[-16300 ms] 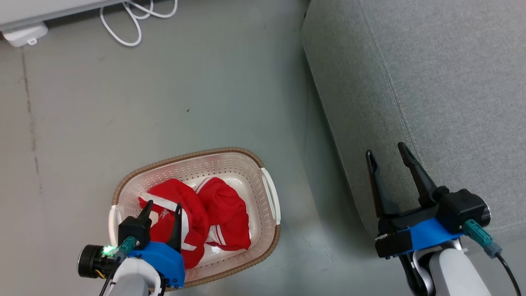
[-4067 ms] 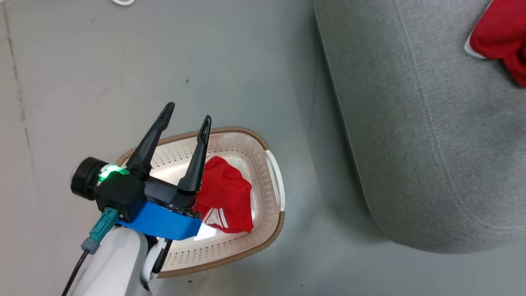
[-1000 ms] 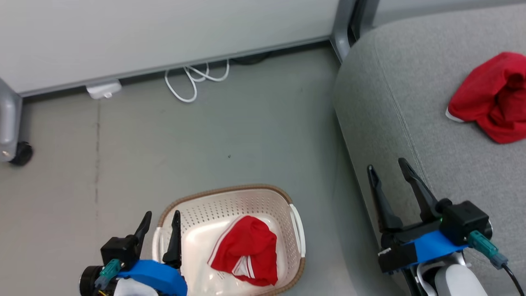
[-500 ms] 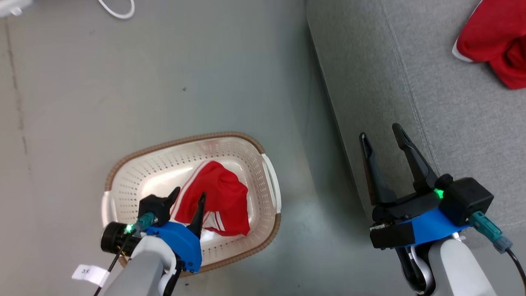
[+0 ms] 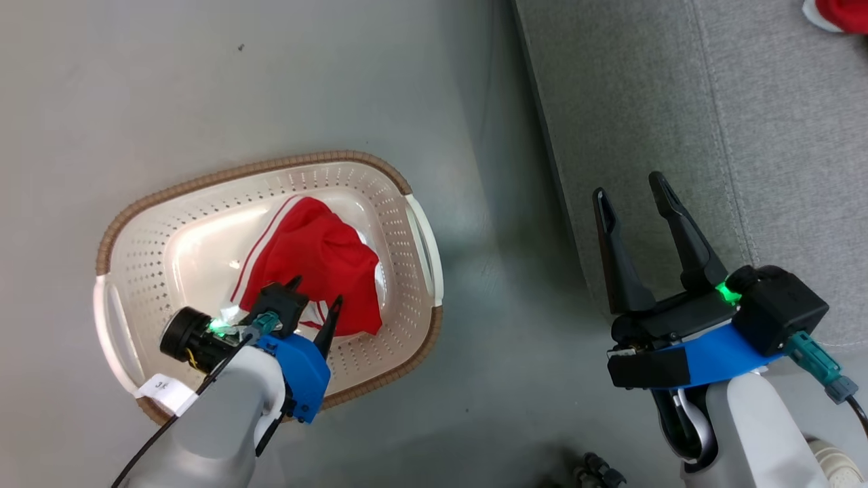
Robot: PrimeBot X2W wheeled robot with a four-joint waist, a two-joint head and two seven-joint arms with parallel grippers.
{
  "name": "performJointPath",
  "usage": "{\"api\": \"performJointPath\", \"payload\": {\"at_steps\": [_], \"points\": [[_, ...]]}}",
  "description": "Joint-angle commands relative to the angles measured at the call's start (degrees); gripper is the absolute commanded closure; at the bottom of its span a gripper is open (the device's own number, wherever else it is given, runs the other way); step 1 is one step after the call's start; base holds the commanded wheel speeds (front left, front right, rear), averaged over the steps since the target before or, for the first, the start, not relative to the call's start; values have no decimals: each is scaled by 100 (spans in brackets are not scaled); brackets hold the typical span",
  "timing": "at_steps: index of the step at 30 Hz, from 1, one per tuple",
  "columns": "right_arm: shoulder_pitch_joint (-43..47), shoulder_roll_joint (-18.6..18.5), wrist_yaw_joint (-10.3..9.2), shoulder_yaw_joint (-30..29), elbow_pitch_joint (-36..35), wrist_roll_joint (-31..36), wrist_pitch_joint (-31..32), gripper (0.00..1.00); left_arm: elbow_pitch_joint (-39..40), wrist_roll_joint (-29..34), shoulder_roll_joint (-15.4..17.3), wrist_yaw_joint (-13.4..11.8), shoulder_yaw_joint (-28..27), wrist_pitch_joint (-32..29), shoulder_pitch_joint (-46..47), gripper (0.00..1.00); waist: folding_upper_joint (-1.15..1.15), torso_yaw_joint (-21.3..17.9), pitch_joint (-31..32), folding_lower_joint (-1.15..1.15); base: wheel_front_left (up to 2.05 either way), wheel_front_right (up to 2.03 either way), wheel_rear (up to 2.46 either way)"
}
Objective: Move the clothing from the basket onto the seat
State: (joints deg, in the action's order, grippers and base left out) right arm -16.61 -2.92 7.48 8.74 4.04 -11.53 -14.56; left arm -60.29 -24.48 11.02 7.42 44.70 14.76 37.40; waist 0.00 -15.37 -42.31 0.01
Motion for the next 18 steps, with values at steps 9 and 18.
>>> {"api": "performJointPath", "payload": {"at_steps": [9,18], "points": [[-215,5,3,72,-65,-61,-63,0,-493,198,140,4,924,-60,543,0,0,-8,-472,-1,0,0,0],[-256,5,3,49,-186,-93,-69,0,-877,379,13,-256,1071,25,956,0,0,-39,-822,-1,0,0,0]]}}
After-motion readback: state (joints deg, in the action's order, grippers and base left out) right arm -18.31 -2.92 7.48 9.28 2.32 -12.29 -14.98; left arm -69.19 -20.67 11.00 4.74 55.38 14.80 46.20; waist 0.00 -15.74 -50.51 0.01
